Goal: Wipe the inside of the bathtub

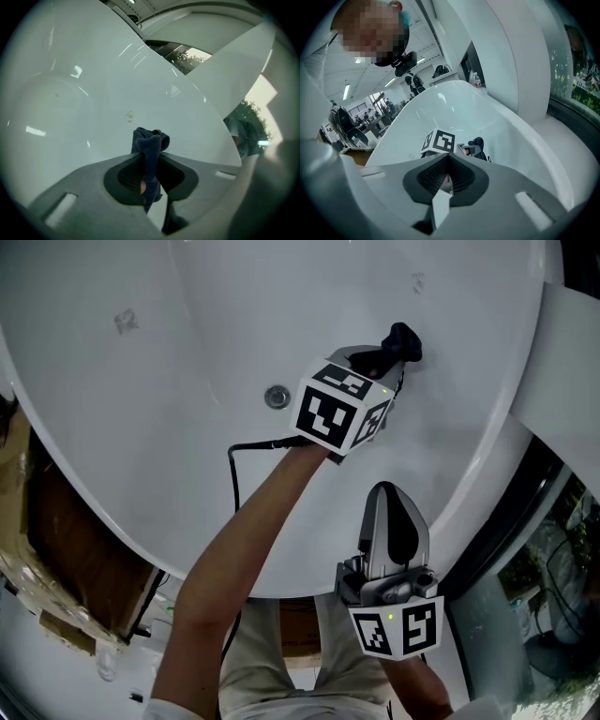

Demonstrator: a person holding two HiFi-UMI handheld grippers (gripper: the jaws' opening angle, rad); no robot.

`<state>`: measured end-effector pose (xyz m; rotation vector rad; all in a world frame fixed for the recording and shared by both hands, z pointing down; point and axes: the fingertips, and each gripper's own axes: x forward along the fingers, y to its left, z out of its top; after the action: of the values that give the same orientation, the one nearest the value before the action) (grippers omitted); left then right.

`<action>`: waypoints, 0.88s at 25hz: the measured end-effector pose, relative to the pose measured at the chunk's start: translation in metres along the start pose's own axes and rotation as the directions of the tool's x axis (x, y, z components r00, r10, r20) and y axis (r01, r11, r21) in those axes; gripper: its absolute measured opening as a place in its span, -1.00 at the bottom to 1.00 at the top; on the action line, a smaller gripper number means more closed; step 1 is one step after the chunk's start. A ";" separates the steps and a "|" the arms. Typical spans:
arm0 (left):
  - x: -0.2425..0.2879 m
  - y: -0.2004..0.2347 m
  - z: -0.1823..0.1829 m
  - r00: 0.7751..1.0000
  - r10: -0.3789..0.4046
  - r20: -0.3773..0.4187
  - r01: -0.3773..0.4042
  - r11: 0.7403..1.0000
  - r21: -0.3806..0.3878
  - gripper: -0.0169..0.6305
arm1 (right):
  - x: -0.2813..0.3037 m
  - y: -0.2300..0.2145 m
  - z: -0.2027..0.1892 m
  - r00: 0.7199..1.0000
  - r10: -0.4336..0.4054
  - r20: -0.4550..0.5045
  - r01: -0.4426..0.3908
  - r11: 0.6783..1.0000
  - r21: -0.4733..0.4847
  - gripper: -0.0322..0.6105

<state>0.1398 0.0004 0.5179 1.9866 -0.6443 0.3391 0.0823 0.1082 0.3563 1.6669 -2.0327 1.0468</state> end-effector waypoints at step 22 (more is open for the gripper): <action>-0.031 -0.117 -0.011 0.982 -0.187 -0.039 0.189 0.981 0.051 -0.77 | -0.057 0.001 -0.006 0.999 0.030 -0.038 -0.030 1.000 0.000 -0.88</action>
<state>0.1820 0.0632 0.4229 2.0706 -0.4259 0.2768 0.0960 0.1533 0.3233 1.6091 -2.0399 1.0798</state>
